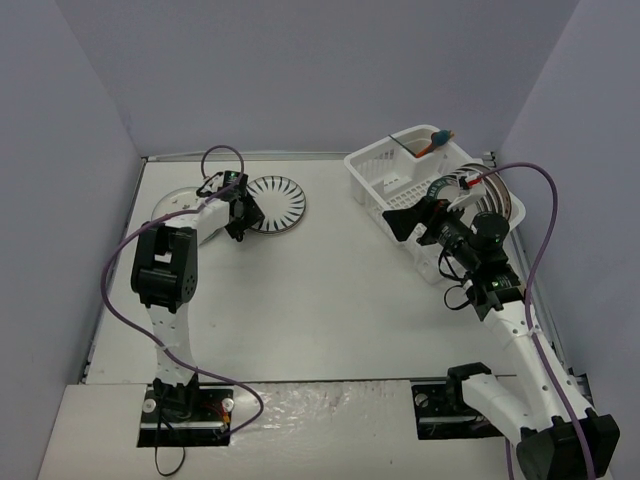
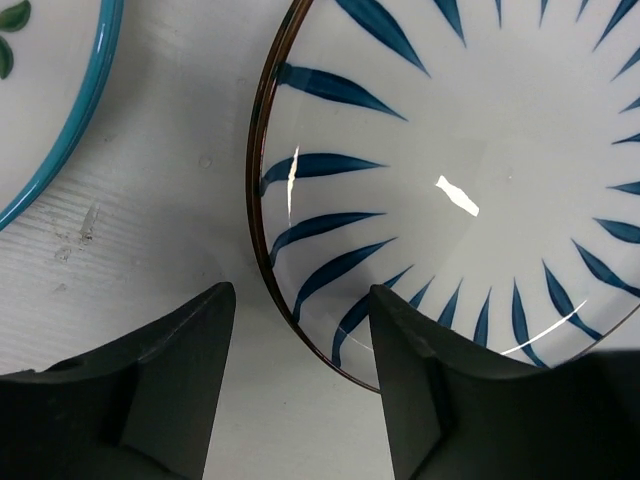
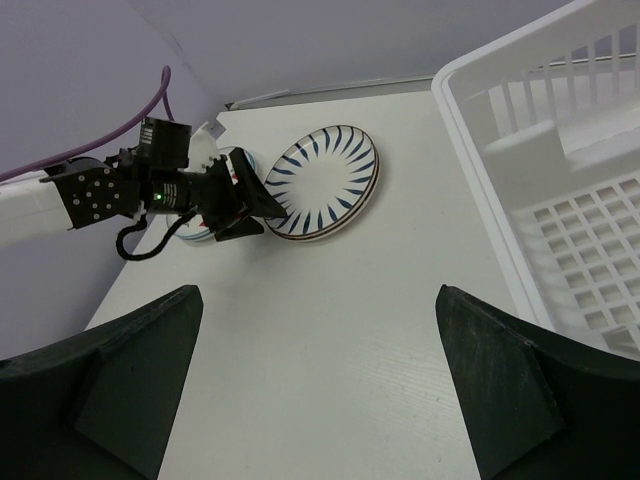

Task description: Load the plates into the dish rack

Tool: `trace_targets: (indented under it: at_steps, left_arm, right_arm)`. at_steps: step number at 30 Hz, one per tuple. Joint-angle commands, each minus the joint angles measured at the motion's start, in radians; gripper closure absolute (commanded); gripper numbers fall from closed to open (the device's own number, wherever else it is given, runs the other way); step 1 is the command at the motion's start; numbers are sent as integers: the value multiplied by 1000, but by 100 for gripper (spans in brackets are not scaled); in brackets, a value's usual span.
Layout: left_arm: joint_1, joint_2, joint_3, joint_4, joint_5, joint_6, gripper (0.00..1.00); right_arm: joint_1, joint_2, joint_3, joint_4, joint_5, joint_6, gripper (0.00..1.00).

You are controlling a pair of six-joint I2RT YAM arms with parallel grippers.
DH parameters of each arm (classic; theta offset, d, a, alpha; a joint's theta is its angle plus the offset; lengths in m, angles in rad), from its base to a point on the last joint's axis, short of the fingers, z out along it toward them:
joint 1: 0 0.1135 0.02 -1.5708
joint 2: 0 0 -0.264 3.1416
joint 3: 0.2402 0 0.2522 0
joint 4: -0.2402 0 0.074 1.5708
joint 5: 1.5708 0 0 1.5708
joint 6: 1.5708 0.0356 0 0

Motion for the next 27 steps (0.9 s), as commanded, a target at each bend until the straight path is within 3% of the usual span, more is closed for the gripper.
trace_targets:
  at_steps: [1, 9, 20, 27]
  left_arm:
    - [8, -28, 45, -15, -24, -2, 52]
    - [2, -77, -37, -18, -17, -10, 100]
    - [-69, -343, -340, -22, 55, 82, 100]
    - [-85, -556, -461, -64, 90, 98, 100]
  right_arm:
    - [9, -1, 26, 68, -7, -16, 0]
    - [10, -27, 34, 39, -8, -20, 0]
    - [38, -52, -13, 17, -63, 46, 0]
    - [204, -18, -103, 72, 13, 115, 0]
